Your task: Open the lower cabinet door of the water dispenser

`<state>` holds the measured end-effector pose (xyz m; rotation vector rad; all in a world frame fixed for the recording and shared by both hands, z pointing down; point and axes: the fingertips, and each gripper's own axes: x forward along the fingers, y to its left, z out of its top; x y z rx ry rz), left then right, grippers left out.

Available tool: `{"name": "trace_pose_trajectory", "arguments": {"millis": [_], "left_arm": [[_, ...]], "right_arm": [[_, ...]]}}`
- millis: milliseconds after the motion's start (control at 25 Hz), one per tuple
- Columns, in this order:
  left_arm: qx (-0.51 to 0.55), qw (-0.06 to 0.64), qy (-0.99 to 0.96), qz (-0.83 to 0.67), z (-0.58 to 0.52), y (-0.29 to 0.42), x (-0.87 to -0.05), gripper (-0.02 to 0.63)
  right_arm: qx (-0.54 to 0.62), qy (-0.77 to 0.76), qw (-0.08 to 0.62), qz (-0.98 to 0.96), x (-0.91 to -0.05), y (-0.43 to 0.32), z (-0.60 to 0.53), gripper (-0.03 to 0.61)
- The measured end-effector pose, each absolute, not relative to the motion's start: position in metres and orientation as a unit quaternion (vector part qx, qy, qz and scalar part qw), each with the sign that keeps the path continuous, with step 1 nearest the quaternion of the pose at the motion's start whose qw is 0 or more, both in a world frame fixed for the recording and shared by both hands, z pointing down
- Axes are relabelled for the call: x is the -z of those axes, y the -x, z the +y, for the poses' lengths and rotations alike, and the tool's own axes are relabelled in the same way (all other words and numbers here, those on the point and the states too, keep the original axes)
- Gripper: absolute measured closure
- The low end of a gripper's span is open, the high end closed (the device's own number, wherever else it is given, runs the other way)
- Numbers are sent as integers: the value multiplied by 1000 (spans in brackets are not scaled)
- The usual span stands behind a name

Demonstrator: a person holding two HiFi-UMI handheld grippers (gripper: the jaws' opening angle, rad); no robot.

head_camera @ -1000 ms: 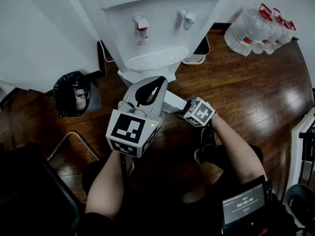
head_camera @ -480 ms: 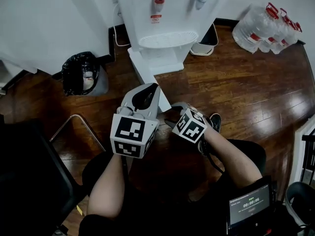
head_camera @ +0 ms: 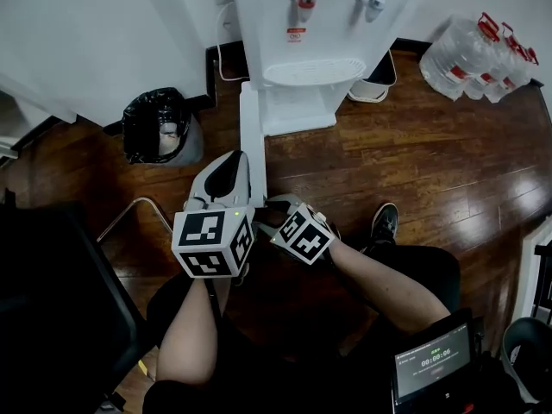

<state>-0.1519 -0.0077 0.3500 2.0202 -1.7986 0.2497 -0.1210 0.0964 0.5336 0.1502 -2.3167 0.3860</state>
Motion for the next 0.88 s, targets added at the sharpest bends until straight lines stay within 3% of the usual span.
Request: {"name": "trace_pose_trajectory", "arguments": {"millis": [240, 560, 880], "left_arm": [[-77, 181, -697, -690, -13, 197, -343, 586], [-62, 203, -684, -698, 13, 238, -351, 586], [-5, 146, -644, -751, 27, 286, -312, 592]], "right_arm": [[-144, -58, 364, -918, -529, 174, 108, 397], [-183, -77, 301, -933, -528, 243, 105, 405], [-173, -84, 269, -944, -525, 299, 89, 406]]}}
